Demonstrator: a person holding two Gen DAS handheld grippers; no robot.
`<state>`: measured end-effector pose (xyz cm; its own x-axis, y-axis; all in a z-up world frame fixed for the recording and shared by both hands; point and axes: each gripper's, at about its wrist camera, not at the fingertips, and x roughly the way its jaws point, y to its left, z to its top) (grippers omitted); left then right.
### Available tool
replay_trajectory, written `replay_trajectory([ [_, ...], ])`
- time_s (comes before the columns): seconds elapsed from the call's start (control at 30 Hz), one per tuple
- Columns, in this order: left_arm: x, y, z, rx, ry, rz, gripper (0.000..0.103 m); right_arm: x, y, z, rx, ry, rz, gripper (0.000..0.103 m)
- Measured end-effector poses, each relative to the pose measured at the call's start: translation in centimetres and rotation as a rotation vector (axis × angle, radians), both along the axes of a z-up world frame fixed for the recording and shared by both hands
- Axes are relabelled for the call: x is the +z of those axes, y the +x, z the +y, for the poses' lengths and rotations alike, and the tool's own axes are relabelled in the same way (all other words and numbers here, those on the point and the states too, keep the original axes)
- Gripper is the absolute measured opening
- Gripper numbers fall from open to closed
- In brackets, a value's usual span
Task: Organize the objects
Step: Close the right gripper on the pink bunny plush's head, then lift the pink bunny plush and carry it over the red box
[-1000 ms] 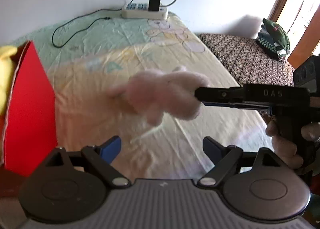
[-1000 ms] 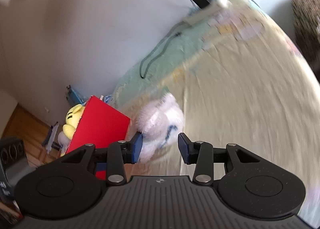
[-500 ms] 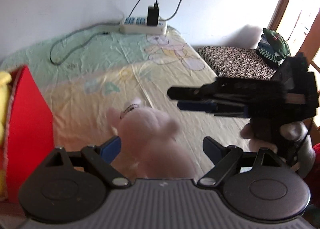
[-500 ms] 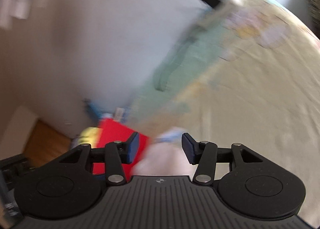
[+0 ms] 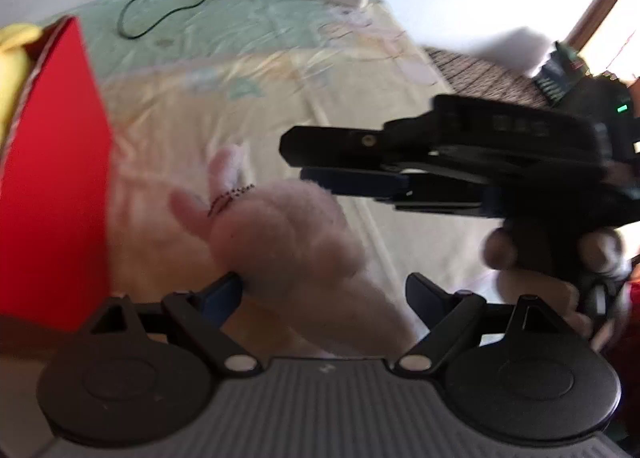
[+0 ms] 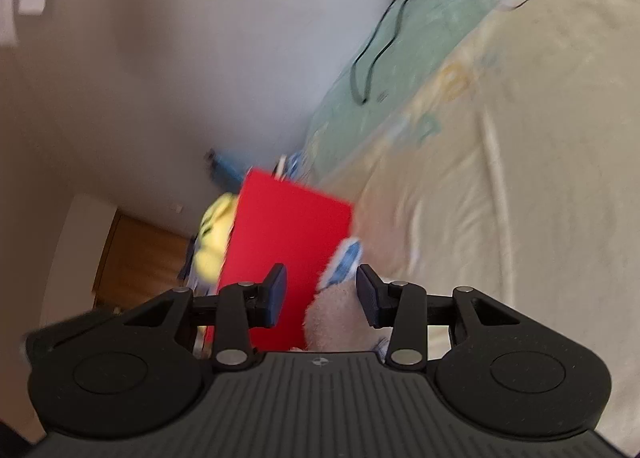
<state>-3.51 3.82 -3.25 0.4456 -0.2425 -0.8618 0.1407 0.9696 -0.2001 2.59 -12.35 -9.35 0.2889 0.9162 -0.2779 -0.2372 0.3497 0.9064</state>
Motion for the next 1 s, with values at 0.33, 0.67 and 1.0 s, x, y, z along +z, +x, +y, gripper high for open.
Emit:
replay_trajectory([
  [0.33, -1.7, -2.4, 3.5, 0.096, 0.012, 0.095, 0.085, -0.1, -2.4, 3.8, 0.219, 0.076, 0.043, 0.03],
  [0.67, -2.6, -3.6, 3.8, 0.11, -0.02, 0.102, 0.09, 0.4, -2.1, 0.8, 0.072, -0.039, -0.055, 0.039],
  [1.0, -2.0, -3.7, 4.1, 0.096, -0.041, 0.08, 0.084, -1.5, -3.1, 1.6, 0.065, -0.142, -0.021, 0.041],
])
